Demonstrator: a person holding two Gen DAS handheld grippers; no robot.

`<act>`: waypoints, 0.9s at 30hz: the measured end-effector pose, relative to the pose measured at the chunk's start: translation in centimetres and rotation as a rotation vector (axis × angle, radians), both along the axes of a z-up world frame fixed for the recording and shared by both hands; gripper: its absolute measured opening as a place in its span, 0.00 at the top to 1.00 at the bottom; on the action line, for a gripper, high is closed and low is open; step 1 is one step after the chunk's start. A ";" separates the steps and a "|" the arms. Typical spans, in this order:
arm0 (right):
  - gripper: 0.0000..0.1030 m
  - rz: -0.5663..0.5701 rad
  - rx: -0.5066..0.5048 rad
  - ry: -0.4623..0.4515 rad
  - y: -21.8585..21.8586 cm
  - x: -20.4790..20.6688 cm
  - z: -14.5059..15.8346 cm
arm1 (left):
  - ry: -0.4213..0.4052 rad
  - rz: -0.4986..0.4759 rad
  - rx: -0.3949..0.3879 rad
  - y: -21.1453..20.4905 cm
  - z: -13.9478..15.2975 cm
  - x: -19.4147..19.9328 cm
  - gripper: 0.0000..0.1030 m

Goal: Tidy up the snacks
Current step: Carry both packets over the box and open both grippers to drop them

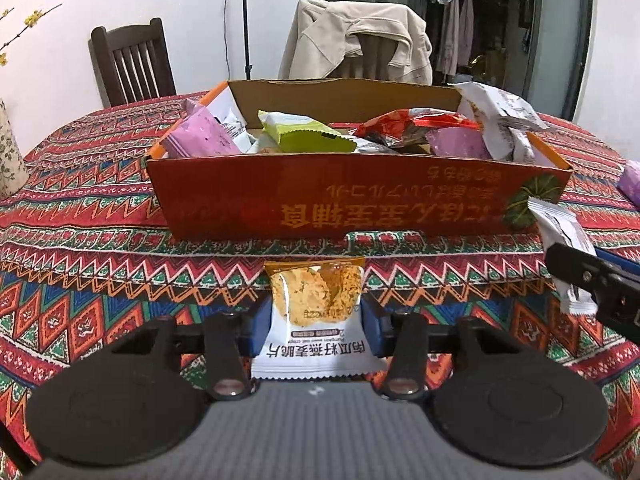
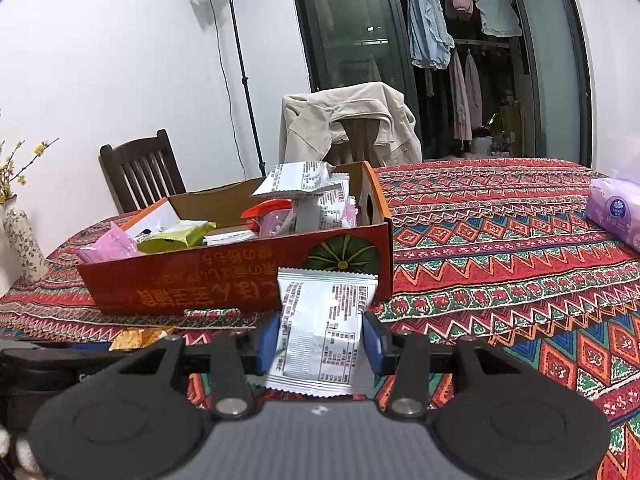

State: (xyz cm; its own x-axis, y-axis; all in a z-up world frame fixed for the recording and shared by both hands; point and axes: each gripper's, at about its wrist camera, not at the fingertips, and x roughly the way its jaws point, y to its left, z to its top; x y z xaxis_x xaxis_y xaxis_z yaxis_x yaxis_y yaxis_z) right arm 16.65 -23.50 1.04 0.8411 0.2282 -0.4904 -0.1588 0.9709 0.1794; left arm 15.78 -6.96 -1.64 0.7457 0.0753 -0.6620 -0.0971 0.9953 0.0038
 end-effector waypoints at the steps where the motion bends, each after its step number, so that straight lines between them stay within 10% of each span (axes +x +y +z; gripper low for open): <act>1: 0.58 0.000 0.000 -0.002 0.0 0.0 0.0 | -0.006 -0.001 -0.001 0.0 0.1 -0.2 0.54; 27: 0.58 0.018 -0.053 -0.193 1.3 -2.0 5.5 | -0.258 -0.031 -0.036 2.4 8.7 -0.8 0.54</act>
